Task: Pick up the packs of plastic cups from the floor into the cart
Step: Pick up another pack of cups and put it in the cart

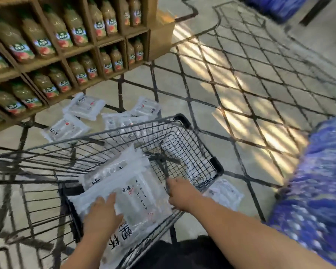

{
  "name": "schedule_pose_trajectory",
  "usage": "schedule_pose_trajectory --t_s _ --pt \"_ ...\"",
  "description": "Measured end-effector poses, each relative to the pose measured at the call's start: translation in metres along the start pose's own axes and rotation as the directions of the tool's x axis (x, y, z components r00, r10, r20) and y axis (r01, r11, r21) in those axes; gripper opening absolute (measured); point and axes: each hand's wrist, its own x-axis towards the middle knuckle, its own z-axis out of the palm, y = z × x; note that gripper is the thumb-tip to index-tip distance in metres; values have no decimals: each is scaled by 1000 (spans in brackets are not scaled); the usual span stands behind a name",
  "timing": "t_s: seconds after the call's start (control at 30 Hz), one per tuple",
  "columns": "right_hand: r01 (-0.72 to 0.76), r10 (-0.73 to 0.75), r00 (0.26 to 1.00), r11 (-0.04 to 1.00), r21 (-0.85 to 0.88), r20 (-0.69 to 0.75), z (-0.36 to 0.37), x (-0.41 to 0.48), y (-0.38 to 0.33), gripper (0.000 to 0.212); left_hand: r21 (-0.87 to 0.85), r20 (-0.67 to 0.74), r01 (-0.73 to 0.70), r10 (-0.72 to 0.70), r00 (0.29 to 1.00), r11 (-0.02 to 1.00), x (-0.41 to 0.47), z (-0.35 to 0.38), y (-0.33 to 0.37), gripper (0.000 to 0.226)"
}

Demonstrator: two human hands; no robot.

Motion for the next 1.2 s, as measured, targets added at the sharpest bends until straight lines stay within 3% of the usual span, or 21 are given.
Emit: schedule_pose_trajectory --t_s 0.07,0.23,0.43,0.63,0.73,1.0,1.1,1.2 --pt "-58 63 995 996 64 -75 -8 -12 25 58 17 -13 -66 66 998 998 9 -10 31 80" --pt "-213 276 942 932 294 -190 -12 -58 114 67 98 -42 -308 313 949 946 17 -23 125 76" --pt "-432 563 816 747 505 -134 21 -109 247 72 248 -17 -464 483 875 850 11 -18 255 81" --pt "-534 701 704 630 564 -115 38 -157 378 64 331 23 -593 622 783 734 -11 20 398 74" --pt "-544 729 679 574 612 -81 42 -173 444 70 328 72 -618 633 770 714 -24 52 463 74" --pt "-572 745 667 517 637 -6 56 -174 575 69 280 200 -537 499 843 796 -40 120 592 73" --pt "-583 748 663 491 648 30 71 -146 607 66 202 216 -463 422 881 863 -19 141 624 73" --pt "-612 749 658 471 636 78 102 -97 638 57 233 232 -466 417 879 854 32 188 646 75"
